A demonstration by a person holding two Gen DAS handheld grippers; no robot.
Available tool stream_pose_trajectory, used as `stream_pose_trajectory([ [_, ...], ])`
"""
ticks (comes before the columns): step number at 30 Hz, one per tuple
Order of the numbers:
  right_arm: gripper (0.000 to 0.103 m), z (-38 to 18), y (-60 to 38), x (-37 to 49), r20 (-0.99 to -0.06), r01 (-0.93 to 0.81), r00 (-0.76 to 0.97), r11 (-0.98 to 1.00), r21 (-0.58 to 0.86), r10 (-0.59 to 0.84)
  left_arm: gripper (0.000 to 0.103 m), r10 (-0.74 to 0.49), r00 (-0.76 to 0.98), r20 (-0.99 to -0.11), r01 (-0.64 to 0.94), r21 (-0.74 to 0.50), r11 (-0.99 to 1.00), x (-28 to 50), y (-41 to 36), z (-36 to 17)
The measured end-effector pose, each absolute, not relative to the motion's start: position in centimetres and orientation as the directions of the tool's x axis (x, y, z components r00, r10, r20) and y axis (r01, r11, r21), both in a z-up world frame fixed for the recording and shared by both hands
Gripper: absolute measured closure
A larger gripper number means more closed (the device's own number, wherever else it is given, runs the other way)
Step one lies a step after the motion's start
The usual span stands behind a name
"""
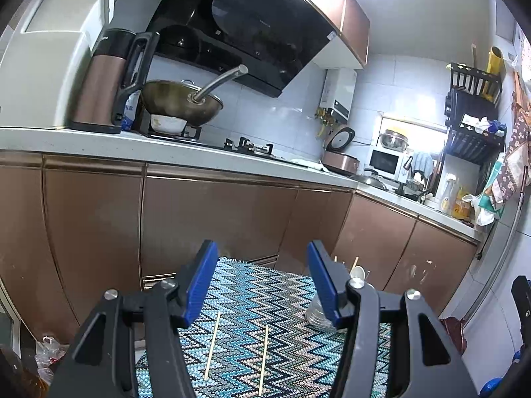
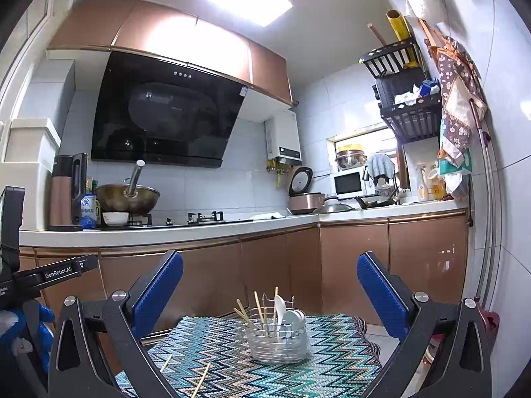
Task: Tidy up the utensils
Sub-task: 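Pull both open grippers back from the holder over the cloth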
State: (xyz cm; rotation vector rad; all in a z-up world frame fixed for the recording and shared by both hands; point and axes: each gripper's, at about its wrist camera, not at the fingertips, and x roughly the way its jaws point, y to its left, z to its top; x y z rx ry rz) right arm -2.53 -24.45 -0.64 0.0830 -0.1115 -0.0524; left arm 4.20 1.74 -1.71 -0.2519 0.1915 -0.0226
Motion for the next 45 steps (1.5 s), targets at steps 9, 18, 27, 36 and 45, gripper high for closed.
stream_pose_trajectory([
  [9,0.0,-0.2,-23.8,-4.1,0.139,0.038,0.989,0.996,0.083,-0.049,0.049,-0.041,0.985,-0.168,0.0,-0.236,0.972,2.5,2.1,-1.2],
  [18,0.0,-0.3,-23.2,-4.3,0.135,0.033,0.99,0.996,0.083,-0.044,0.049,-0.021,0.986,-0.165,-0.02,-0.241,0.97,1.8,3.5,-1.5],
  [27,0.0,-0.7,-22.8,-4.2,0.136,0.016,0.99,0.996,0.084,-0.027,0.049,-0.034,0.989,-0.142,-0.003,-0.251,0.968,1.6,4.3,-2.1],
  [36,0.0,-1.1,-22.9,-3.5,0.124,-0.013,0.992,0.995,0.099,0.001,0.049,-0.04,0.992,-0.122,0.008,-0.257,0.967,1.8,4.5,-2.7],
  [45,0.0,-1.8,-22.8,-2.3,0.098,-0.059,0.994,0.992,0.109,0.048,0.048,-0.049,0.985,-0.166,0.011,-0.221,0.975,3.3,4.0,-3.1],
])
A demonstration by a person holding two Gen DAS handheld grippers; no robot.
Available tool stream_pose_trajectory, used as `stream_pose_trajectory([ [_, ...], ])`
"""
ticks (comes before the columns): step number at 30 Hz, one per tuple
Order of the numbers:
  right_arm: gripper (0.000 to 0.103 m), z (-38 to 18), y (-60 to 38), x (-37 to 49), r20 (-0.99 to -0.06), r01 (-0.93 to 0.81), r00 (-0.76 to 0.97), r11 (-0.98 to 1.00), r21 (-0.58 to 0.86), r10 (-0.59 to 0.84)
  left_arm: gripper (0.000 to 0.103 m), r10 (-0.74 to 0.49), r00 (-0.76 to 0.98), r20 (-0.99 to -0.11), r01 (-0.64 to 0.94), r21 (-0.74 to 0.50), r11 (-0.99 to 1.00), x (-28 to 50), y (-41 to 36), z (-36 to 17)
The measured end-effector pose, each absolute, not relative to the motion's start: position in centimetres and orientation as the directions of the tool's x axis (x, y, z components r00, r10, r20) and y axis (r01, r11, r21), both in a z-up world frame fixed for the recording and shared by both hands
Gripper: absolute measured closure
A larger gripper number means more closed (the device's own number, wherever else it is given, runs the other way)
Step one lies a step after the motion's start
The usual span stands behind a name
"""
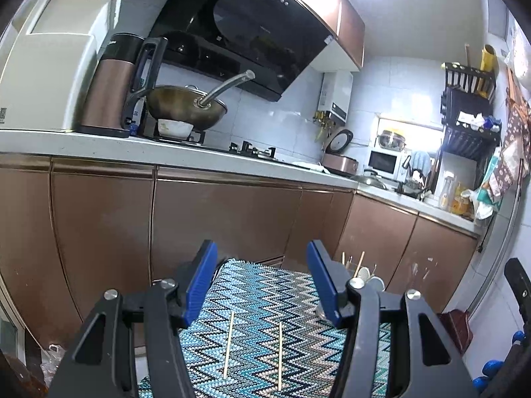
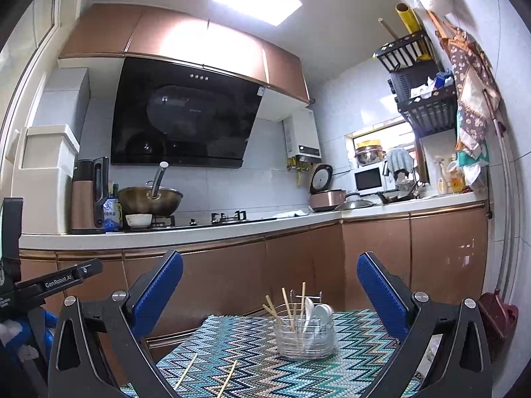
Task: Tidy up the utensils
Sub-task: 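Pull both open grippers back from the holder over the cloth, then close the right gripper on a chopstick while the left gripper grasps the last chopstick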
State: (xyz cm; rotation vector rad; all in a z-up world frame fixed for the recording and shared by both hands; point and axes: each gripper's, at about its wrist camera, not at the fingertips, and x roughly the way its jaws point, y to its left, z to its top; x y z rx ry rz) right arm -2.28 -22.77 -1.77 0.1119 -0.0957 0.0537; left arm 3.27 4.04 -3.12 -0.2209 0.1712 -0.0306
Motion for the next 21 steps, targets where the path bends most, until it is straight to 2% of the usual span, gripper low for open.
stream_pose_trajectory([
  [11,0.0,-3.7,-22.0,1.2,-0.017,-0.102,0.994,0.991,0.089,0.104,0.048,-0.033,0.964,-0.263,-0.025,-0.214,0.977,6.8,4.2,-5.2],
  [21,0.0,-6.5,-21.9,6.3,-0.181,-0.146,0.97,0.984,0.098,0.162,0.049,-0.011,0.922,-0.387,-0.082,-0.223,0.971,11.9,6.1,-7.8],
])
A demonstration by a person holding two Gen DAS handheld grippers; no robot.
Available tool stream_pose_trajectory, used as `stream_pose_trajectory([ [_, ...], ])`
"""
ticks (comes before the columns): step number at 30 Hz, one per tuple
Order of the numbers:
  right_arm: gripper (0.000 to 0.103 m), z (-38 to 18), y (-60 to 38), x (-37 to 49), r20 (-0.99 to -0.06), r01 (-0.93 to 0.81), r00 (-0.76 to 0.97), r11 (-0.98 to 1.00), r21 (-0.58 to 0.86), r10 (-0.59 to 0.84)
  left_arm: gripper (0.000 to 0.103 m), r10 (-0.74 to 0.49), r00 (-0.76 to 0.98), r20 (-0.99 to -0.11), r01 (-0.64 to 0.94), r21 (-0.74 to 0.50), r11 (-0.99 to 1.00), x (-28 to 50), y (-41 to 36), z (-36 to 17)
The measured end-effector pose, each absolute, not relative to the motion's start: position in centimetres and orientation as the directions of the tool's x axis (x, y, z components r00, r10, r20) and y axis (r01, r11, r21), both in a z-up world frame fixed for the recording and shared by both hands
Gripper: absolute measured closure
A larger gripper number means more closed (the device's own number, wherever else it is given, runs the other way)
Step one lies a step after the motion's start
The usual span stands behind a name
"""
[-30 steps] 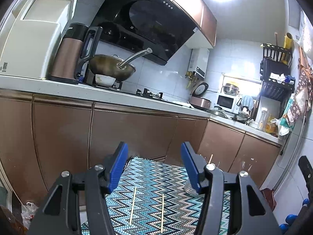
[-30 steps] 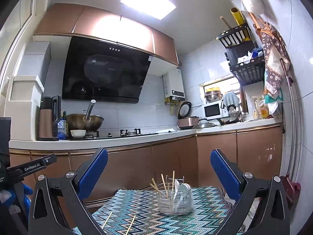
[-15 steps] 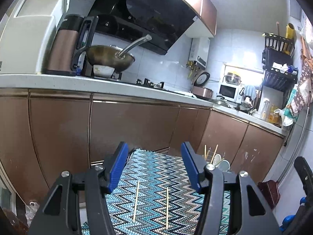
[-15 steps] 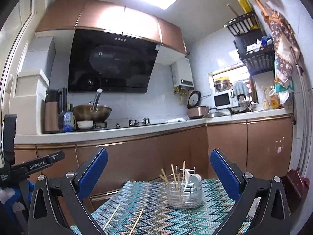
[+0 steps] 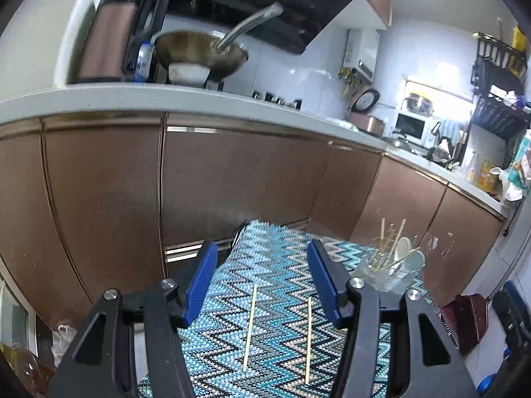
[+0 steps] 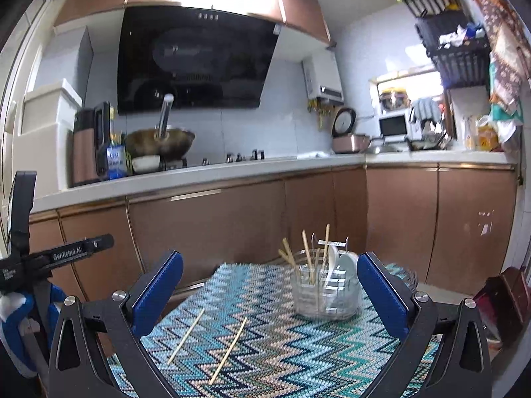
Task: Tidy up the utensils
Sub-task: 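Close the right gripper on a chopstick while the left gripper grasps the last chopstick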
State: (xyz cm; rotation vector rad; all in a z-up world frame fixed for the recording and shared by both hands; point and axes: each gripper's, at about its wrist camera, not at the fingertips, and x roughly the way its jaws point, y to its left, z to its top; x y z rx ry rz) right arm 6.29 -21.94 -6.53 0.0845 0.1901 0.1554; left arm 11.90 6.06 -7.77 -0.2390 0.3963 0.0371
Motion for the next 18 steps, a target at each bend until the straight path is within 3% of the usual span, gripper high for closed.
stream_pose_trajectory([
  [8,0.001,-10.7,-20.7,12.7,-0.42,-0.181,0.879,0.973,0.142,0.225,0.049,-0.172,0.768,-0.617,-0.028,-0.3,0.953,19.3,7.7,-13.0],
  [14,0.021,-14.2,-18.6,17.6,-0.561,-0.255,0.773,0.955,0.154,0.297,0.049,-0.212,0.655,-0.725,-0.008,-0.287,0.958,24.5,7.5,-17.5],
  [18,0.043,-16.9,-16.4,21.1,-0.659,-0.311,0.679,0.94,0.141,0.324,0.049,-0.263,0.564,-0.783,0.024,-0.303,0.953,28.1,6.7,-20.1],
])
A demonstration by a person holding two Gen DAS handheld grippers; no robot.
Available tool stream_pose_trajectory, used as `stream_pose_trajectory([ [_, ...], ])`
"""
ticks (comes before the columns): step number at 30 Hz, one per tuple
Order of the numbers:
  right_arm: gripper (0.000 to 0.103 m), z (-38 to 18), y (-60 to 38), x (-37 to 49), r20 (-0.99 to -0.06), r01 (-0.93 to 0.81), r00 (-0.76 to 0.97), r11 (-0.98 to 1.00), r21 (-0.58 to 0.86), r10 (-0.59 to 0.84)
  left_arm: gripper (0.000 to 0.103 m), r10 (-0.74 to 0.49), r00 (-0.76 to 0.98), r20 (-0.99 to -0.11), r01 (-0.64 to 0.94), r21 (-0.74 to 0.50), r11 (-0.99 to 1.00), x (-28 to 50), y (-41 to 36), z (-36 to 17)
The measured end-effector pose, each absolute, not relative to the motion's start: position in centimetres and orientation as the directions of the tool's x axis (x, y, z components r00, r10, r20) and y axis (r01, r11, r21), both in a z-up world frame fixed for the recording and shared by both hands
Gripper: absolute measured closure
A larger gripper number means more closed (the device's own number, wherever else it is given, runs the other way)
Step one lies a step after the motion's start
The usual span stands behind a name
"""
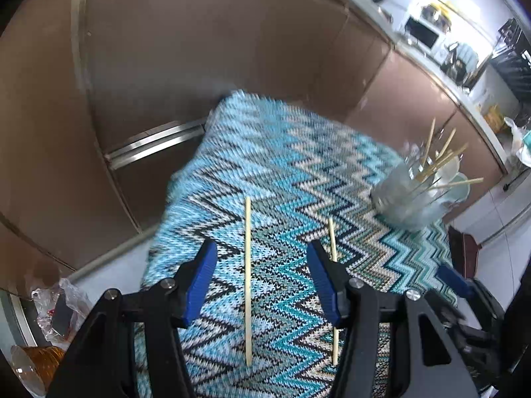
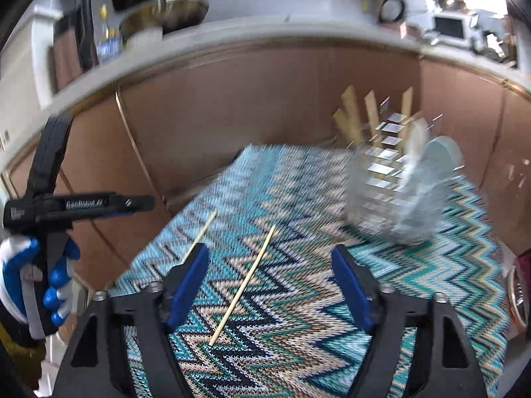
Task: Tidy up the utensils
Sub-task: 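Close the right gripper on a chopstick while the left gripper grasps the last chopstick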
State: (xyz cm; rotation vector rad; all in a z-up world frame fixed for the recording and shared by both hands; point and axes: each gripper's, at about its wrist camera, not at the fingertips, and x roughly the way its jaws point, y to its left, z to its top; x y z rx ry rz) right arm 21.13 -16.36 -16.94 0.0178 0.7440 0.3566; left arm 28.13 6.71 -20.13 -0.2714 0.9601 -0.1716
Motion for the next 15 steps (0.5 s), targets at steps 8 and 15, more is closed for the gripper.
stream_pose_trajectory([
  [8,0.071,-21.5,-13.9,28.7,-0.784,-0.328,0.444,0.893,0.307,0.433,0.062,-0.314,0.407,-0.858,0.015,-0.337,0.941,33.6,6.7,-24.0],
  [15,0.078,-23.1,-12.8,33.1,-0.848,-0.278,0.346,0.907,0.317,0.402,0.072,-0.309,0.326,-0.894,0.034,-0.316,0.948,35.9,5.4,-25.4],
])
